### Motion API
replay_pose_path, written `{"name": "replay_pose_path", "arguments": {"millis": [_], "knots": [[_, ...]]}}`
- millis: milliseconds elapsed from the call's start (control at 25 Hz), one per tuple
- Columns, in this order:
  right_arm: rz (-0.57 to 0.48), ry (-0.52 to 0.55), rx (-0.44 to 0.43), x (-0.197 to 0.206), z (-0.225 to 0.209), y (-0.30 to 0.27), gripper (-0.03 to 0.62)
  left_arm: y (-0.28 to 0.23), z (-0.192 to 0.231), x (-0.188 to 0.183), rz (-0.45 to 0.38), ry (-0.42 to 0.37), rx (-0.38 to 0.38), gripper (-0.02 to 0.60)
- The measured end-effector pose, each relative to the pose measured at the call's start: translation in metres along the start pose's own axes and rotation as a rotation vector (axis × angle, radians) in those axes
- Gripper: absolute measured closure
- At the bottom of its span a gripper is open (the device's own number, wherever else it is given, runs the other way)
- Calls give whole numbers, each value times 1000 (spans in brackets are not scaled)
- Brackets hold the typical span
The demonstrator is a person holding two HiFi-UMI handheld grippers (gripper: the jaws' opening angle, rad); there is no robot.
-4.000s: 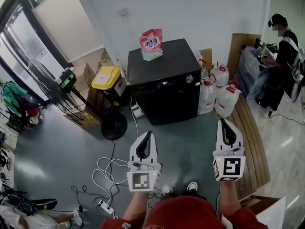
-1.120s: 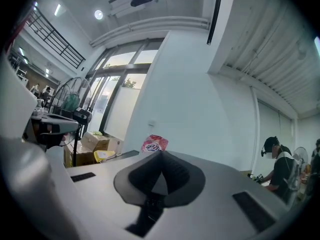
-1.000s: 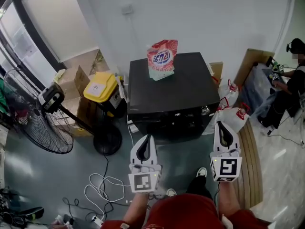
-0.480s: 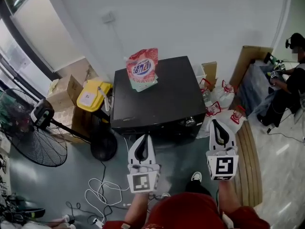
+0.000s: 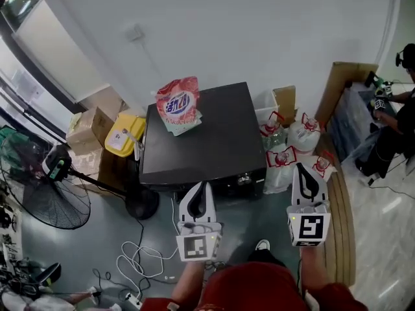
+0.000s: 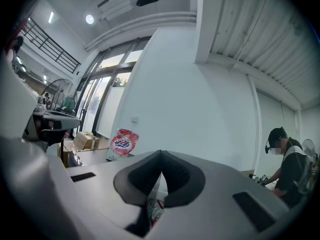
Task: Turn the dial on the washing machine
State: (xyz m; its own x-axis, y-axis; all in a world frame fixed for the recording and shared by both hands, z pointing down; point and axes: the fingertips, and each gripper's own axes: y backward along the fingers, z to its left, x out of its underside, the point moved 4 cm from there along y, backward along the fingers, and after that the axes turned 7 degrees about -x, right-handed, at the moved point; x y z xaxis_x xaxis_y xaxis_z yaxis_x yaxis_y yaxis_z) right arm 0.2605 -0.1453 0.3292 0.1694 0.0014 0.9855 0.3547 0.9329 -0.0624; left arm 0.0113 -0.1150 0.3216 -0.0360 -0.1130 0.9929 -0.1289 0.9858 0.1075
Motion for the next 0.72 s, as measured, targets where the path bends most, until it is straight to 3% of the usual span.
{"name": "replay_pose_path", "arguments": {"millis": [240, 440, 720], "knots": [[-31, -16, -64, 11, -19, -23, 585, -11, -7, 0, 5, -37, -81, 572], [-23, -19, -98, 16, 8, -38, 585, -4, 21, 5, 11, -68, -127, 572], [-35, 5, -110, 10, 51, -48, 585, 14, 49, 10, -21, -56, -109, 572]]}}
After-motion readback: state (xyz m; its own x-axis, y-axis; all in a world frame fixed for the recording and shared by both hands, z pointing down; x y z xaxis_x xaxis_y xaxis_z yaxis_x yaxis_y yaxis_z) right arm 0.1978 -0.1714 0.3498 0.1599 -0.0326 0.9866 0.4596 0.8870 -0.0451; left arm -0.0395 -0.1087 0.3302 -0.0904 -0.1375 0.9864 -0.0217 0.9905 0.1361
